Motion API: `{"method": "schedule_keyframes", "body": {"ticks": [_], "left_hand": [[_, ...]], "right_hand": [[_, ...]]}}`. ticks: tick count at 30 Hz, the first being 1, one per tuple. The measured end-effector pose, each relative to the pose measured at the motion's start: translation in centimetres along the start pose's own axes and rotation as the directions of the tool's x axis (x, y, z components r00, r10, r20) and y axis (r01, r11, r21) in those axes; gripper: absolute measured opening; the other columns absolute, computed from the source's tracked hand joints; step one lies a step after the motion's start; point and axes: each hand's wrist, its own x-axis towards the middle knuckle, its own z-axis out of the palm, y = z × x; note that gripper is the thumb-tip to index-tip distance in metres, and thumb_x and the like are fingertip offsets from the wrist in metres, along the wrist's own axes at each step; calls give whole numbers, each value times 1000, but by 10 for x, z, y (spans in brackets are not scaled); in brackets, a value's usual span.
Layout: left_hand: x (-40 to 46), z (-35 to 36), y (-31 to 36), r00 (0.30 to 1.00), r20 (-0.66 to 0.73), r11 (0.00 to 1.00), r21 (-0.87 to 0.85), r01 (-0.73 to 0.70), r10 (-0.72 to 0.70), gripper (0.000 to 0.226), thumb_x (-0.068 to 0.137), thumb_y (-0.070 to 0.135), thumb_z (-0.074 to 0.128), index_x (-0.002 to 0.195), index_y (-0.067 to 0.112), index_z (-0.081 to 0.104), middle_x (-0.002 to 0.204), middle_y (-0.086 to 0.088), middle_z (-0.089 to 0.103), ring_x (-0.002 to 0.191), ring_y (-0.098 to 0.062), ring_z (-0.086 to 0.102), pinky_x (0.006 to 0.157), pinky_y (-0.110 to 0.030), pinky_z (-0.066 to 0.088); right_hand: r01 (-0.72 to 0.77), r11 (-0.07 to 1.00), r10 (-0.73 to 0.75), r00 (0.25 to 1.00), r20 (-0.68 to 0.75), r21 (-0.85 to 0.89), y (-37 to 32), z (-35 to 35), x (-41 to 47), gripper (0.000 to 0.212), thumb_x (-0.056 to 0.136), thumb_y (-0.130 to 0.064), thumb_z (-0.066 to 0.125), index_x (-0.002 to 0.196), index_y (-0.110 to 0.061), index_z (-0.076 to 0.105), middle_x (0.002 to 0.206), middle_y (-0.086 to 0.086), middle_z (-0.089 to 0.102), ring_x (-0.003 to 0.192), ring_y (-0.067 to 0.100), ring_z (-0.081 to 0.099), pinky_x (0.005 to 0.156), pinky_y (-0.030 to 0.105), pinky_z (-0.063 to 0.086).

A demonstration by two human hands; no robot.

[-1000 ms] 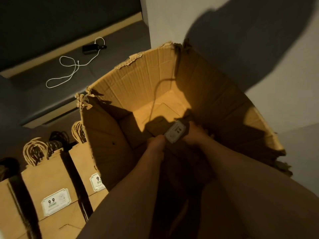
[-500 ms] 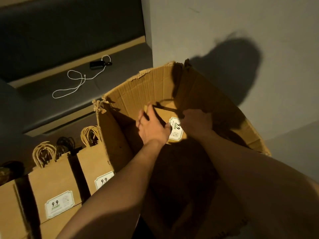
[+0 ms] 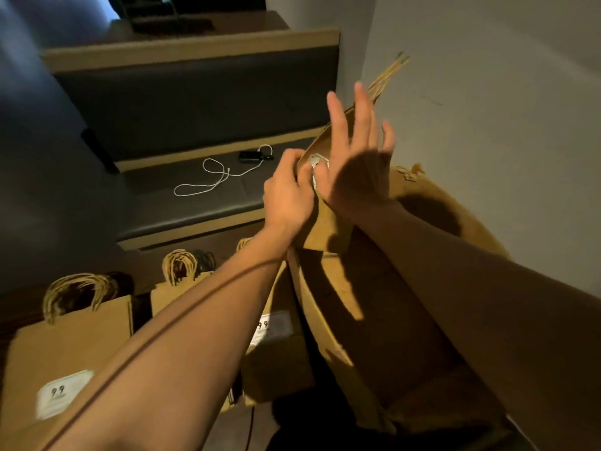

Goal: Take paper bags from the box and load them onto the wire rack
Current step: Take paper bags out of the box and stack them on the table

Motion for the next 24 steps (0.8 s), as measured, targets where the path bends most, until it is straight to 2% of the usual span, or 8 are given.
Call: {"method": "schedule_keyframes", "body": {"ticks": [3,5,6,8,11,15,19,24], "left_hand": [[-4,-45,-19,978,-129,973,-182,141,-166,15,103,26,47,118,27,51,102,14,61,97,-5,60,92,-32,50],[-15,-75,-38,952,-147,929,-299,217,-269,18,104,28,46,122,26,47,108,12,61,101,-4,60,91,-31,50],[-22,-89,-48,945,-138,914,-327,241,-298,19,104,29,45,123,26,46,111,10,61,103,-4,60,91,-30,51],[-40,-109,-72,932,-118,893,-350,283,-342,17,104,30,45,120,28,46,115,6,63,105,-9,62,93,-35,53],[-69,-118,-107,904,-85,881,-281,381,-418,15,104,31,45,117,25,46,115,1,64,106,-15,62,93,-37,50],[-110,-104,-149,838,46,831,-106,546,-544,31,103,31,44,129,17,52,126,-5,64,114,-23,58,95,-32,44],[-140,-87,-172,717,247,749,62,660,-652,48,103,30,42,149,15,35,143,-9,52,132,-31,47,112,-38,35],[-166,-80,-176,637,326,708,181,683,-698,43,105,26,41,139,1,34,133,-16,53,123,-33,50,92,-29,37]], "right_hand": [[-134,982,121,987,107,130,-45,3,-3,89,84,-37,60,156,-17,10,161,15,10,145,31,23,115,47,26],[-344,877,213,904,370,336,-68,10,-8,82,91,-28,57,155,-14,8,158,14,21,137,31,37,107,36,36],[-447,807,216,831,512,385,-78,15,-13,73,95,-24,55,153,-11,14,152,15,31,131,30,44,100,29,39],[-512,771,187,750,634,379,-99,21,-31,46,97,-16,50,140,-4,38,135,17,52,119,31,54,89,28,43],[-568,751,222,698,681,338,-117,37,-68,22,93,-5,50,115,-1,53,116,16,61,102,29,60,77,24,48],[-676,705,330,583,743,217,-119,51,-124,40,93,-11,56,132,-4,47,129,12,55,123,30,51,97,34,41],[-808,581,439,416,796,101,-115,56,-168,43,95,-7,51,137,-4,41,138,15,49,125,31,48,90,31,39],[-832,555,498,320,806,-12,-113,65,-201,50,95,-10,51,143,-4,36,139,16,49,124,32,50,78,26,36]]}}
